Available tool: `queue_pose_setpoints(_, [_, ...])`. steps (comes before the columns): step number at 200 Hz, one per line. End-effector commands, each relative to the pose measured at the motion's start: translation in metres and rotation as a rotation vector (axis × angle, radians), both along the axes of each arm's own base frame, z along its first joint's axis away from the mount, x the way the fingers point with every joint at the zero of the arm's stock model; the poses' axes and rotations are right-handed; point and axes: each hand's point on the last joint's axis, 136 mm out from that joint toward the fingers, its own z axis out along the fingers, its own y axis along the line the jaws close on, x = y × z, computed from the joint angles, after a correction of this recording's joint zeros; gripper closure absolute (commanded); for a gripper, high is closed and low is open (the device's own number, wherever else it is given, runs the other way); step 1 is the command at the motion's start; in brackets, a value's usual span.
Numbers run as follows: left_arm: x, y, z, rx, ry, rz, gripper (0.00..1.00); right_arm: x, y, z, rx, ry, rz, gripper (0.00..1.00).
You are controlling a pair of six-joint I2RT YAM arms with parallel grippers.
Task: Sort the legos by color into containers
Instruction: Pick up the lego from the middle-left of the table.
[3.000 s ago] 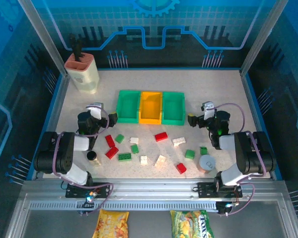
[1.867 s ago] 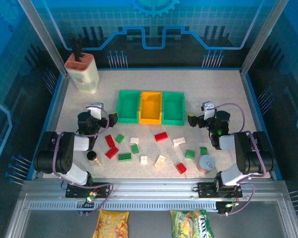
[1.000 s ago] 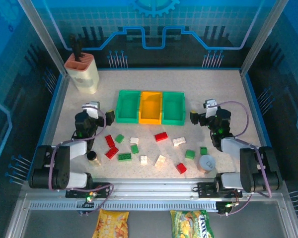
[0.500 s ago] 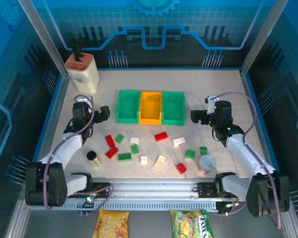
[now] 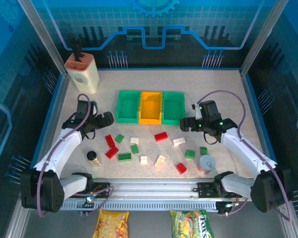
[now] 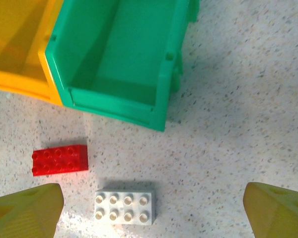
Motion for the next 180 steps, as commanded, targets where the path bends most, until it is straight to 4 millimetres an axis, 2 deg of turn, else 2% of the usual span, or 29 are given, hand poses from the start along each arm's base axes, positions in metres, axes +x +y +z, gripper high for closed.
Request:
queue_pose_setpoints(1, [-0.024, -0.013, -0.019, -0.028, 0.163, 0.004, 0.1, -0.003, 0.002, 0.004, -0.013, 0.025, -0.02, 0.06])
queue_pose_setpoints(11, [-0.028, -0.014, -0.025, -0.012, 0.193, 0.026, 0.1, -0.002, 0.003, 0.006, -0.012, 0.019, -0.019, 0.05])
queue_pose_setpoints(37, [-0.037, -0.01, -0.042, 0.006, 0.275, 0.119, 0.18, -0.002, 0.003, 0.008, -0.014, 0.018, -0.02, 0.04])
queue_pose_setpoints(82, [-0.046, -0.016, -0.069, 0.003, 0.39, 0.157, 0.3, -0.004, 0.002, 0.01, -0.013, 0.008, -0.02, 0.04])
queue_pose_setpoints(180, [-0.048, -0.026, -0.101, 0.005, 0.484, 0.139, 0.49, -0.009, -0.001, 0.013, -0.008, -0.001, -0.044, 0.03])
